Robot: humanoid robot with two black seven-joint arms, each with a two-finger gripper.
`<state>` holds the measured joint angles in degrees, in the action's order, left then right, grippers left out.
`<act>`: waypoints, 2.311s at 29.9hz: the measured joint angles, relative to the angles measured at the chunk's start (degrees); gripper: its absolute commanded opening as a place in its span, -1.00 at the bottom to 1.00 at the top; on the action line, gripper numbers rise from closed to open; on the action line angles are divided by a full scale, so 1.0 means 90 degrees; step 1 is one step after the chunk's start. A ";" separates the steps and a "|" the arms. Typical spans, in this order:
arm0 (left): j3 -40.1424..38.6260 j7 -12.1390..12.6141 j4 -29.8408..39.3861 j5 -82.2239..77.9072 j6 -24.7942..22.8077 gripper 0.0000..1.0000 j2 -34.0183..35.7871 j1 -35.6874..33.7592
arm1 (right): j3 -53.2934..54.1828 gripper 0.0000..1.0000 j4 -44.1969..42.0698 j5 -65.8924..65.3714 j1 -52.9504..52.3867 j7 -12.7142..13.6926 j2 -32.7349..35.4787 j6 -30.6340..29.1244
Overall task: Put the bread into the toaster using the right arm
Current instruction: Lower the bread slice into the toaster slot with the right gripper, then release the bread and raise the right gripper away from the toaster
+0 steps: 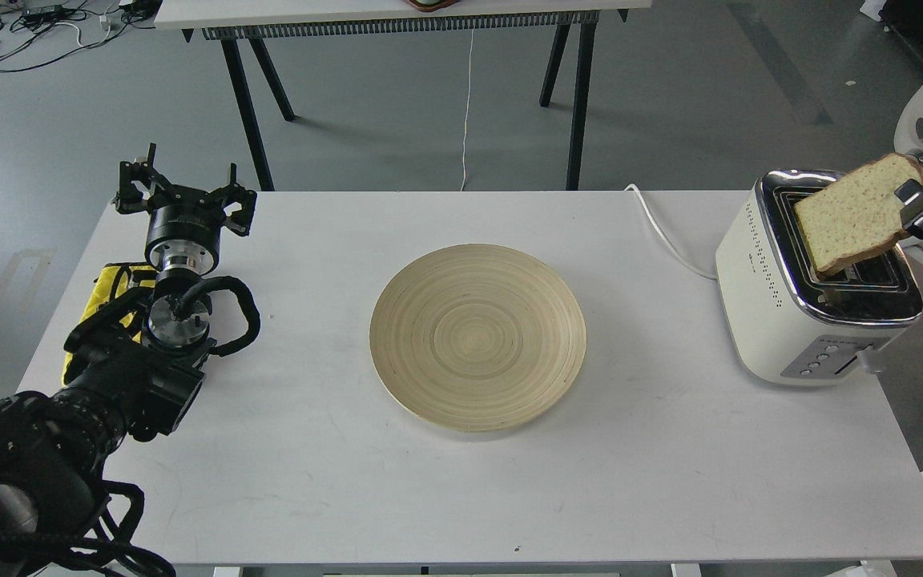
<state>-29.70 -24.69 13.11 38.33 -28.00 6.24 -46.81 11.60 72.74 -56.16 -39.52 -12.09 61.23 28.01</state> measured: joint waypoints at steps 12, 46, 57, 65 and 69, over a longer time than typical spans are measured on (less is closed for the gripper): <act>-0.0002 0.0000 0.0002 0.0000 0.0000 1.00 0.0000 0.0000 | -0.0012 0.00 -0.0047 -0.0010 0.0031 0.0025 -0.0434 -0.0001; 0.0000 0.0000 0.0004 -0.0001 0.0000 1.00 0.0000 0.0000 | 0.2184 0.96 0.0999 0.2958 -0.0079 -0.0498 -0.2215 -0.0878; -0.0003 0.0000 -0.0001 -0.0001 0.0000 1.00 0.0000 0.0000 | 0.2998 0.96 -0.1529 0.4760 0.0370 -0.1488 -0.4359 -0.4252; 0.0000 0.0000 0.0005 0.0000 0.0000 1.00 0.0000 0.0000 | 0.3637 0.96 -0.2904 0.4799 0.0599 -0.1639 -0.5301 -0.6085; -0.0001 -0.0001 0.0004 0.0000 0.0000 1.00 0.0000 0.0000 | 0.3925 0.96 -0.3465 0.4991 0.0609 -0.1646 -0.5590 -0.6214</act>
<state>-29.71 -24.70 13.14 38.33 -28.00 6.24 -46.81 46.92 41.56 -11.25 -34.03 -26.91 10.92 -27.91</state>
